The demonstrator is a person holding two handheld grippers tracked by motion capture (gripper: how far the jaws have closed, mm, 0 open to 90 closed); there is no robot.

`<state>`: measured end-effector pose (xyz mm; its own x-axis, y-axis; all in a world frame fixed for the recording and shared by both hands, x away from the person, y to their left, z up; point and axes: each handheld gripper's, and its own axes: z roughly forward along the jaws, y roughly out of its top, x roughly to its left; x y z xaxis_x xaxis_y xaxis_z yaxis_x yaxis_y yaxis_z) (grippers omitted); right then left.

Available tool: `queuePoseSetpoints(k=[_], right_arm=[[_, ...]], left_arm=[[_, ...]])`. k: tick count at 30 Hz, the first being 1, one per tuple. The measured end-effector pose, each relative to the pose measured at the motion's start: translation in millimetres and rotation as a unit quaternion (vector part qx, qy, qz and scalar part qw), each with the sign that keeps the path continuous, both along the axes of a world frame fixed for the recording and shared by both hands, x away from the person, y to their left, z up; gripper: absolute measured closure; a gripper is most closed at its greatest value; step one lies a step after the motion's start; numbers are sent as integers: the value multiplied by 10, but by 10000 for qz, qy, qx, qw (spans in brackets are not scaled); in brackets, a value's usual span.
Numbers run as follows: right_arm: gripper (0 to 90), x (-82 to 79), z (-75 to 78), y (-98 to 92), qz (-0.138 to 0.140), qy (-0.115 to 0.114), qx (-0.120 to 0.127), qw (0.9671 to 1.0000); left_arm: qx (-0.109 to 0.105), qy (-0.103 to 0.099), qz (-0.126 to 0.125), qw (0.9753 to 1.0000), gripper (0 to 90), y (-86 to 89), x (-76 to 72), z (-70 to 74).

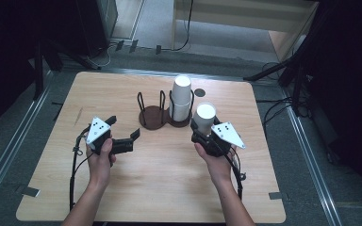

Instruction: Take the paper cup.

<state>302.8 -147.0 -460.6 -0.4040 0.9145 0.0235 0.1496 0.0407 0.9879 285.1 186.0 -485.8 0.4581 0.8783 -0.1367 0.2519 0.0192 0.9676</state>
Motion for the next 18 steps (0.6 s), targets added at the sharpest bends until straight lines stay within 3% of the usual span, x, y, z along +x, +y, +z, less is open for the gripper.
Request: queuePoseSetpoints(k=[9,13,17,18], right_arm=[[294,-147,-224,-36,53,130,-349,9993],[293,-187,-308,-49,35,105,-536,9985],[292,-189,-341,-33,78,158,-556,9983],[291,-191,-353,-19,101,131,-697,9974]], left_arm=[[-33,6,-91,10000,0,-14,-45,33],[-17,68,-209,9998,0,-50,-66,32],[-38,191,-288,9994,0,-109,-76,2],[-49,212,-329,9992,0,-129,-81,-1]])
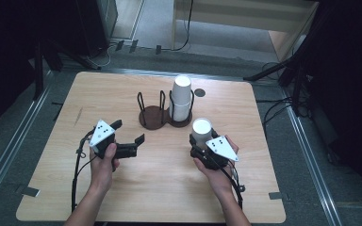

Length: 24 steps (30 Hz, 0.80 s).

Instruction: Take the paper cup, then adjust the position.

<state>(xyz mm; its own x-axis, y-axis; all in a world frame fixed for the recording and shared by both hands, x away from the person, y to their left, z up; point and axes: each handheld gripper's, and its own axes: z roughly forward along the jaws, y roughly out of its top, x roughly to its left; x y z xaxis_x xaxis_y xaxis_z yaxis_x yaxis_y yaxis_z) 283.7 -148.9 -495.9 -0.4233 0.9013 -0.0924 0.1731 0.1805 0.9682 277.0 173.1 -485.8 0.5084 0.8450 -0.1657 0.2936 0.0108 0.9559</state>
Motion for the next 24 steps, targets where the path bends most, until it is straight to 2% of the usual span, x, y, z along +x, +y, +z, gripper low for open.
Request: queuePoseSetpoints(k=[1,2,4,6,8,12,14,20,22,24], right_arm=[[291,0,0,0,0,0,0,10000],[290,-6,-14,18,-4,-31,-113,9999],[290,-9,-21,26,-7,-51,-173,9998],[289,-11,-31,39,-25,-164,-378,9991],[288,-16,-33,39,-6,-185,-415,9990],[286,-18,-37,41,-40,-231,-497,9985],[285,-28,-44,67,-10,-393,-738,9965],[285,-37,-48,111,50,-591,-1019,9930],[286,-41,-50,132,96,-663,-1134,9913],[286,-45,-51,136,126,-667,-1150,9910]], left_arm=[[9,7,-54,10000,0,-18,-5,3],[8,7,-118,9999,0,-36,-12,10],[-83,42,-237,9997,0,-70,-29,35],[-197,74,-411,9989,0,-94,-37,71],[-183,58,-558,9983,0,-134,-58,129],[-161,126,-609,9979,0,-162,-69,173],[-170,141,-713,9972,0,-178,-77,193],[-11,187,-849,9962,0,-241,-85,188],[18,243,-888,9957,0,-263,-76,183],[-11,261,-900,9956,0,-271,-72,180]])
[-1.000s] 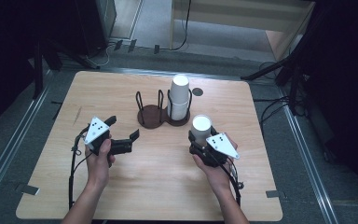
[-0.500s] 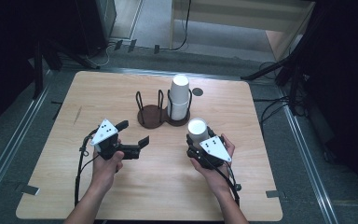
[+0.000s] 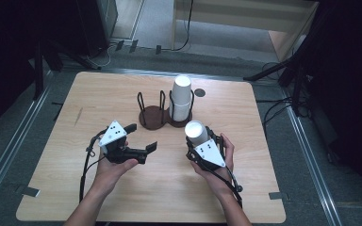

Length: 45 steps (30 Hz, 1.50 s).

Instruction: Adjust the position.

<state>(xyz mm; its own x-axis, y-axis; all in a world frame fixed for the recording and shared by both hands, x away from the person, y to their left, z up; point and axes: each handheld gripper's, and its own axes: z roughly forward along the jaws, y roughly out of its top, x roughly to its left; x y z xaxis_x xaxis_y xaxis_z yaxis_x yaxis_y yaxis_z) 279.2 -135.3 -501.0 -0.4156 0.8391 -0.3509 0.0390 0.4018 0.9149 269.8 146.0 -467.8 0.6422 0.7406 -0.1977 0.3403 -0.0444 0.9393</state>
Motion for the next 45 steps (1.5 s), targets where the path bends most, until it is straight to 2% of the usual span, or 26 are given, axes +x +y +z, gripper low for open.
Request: queuePoseSetpoints(k=[2,4,9,10,14,16,19,21,22,24,25,27,28,33,38,40,42,45], right_arm=[[286,-15,-3,15,50,-71,-163,9998],[286,-26,2,23,58,-93,-200,9997],[287,-36,16,31,35,-189,-291,9994],[287,-44,15,40,79,-254,-410,9988],[287,-60,3,68,86,-329,-536,9980],[288,-78,-5,103,142,-451,-699,9964],[289,-94,-9,131,169,-530,-798,9953],[289,-106,-12,155,224,-618,-912,9937],[290,-124,-23,182,267,-690,-1051,9917],[289,-133,-31,200,278,-739,-1117,9906],[289,-152,-48,231,340,-815,-1262,9881],[289,-160,-54,244,369,-856,-1318,9869],[289,-173,-67,268,397,-917,-1408,9850],[289,-191,-86,296,411,-974,-1490,9832],[290,-216,-108,339,481,-1133,-1714,9775],[291,-220,-111,347,483,-1155,-1741,9767],[291,-227,-120,361,518,-1206,-1830,9743],[291,-234,-129,372,534,-1228,-1864,9733]], left_arm=[[31,34,-25,10000,0,-17,11,-2],[48,42,-23,10000,48,-25,9,-2],[49,66,-111,9999,56,-62,3,-1],[30,77,-136,9999,57,-67,1,0],[65,81,-246,9996,57,-86,-10,8],[85,75,-276,9996,56,-100,-19,14],[118,61,-385,9992,57,-127,-30,15],[149,74,-464,9988,57,-145,-34,14],[149,98,-500,9986,64,-154,-36,13],[163,125,-566,9982,65,-171,-38,11],[167,127,-581,9981,69,-180,-39,10],[188,104,-605,9979,69,-195,-42,11],[177,95,-604,9980,77,-204,-48,15],[154,79,-644,9978,104,-222,-52,19],[142,82,-754,9970,136,-264,-64,23],[152,85,-768,9969,137,-272,-65,23],[170,97,-842,9963,140,-302,-71,22],[185,109,-896,9958,143,-321,-73,19]])
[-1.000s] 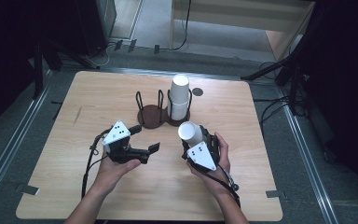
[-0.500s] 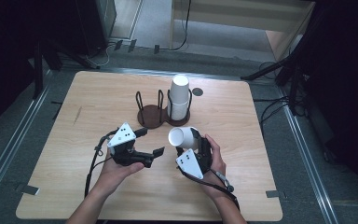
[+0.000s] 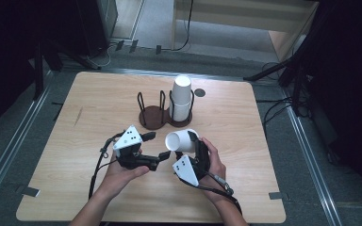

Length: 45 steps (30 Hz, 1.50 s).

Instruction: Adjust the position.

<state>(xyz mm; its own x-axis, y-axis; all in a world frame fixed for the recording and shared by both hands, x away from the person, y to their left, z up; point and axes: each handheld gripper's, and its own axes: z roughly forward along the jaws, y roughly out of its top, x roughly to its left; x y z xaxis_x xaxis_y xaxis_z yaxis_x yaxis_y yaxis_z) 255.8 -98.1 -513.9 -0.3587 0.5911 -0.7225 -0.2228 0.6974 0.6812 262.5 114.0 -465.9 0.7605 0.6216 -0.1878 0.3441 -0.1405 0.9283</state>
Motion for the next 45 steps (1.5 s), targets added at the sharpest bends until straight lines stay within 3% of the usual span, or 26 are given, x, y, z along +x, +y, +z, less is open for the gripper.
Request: queuePoseSetpoints(k=[1,3,4,21,25,34,45], right_arm=[[290,-12,-5,7,179,54,19,9998],[289,-23,-8,13,257,30,-5,9997],[289,-40,-21,38,327,-17,-132,9994],[287,-96,-60,120,485,-78,-308,9983],[284,-109,-66,136,541,-96,-358,9978],[279,-113,-58,132,628,-143,-381,9972],[267,-108,-66,125,637,-159,-409,9970]], left_arm=[[22,15,-62,10000,151,-16,-1,-2],[28,19,-78,10000,153,-21,-2,-3],[19,38,-103,9999,157,-26,-1,-4],[251,198,-211,9993,203,-92,6,-21],[373,145,-32,9992,215,-102,-2,-14],[312,86,-122,9994,323,-90,-16,1],[305,125,-110,9994,337,-75,-11,-4]])
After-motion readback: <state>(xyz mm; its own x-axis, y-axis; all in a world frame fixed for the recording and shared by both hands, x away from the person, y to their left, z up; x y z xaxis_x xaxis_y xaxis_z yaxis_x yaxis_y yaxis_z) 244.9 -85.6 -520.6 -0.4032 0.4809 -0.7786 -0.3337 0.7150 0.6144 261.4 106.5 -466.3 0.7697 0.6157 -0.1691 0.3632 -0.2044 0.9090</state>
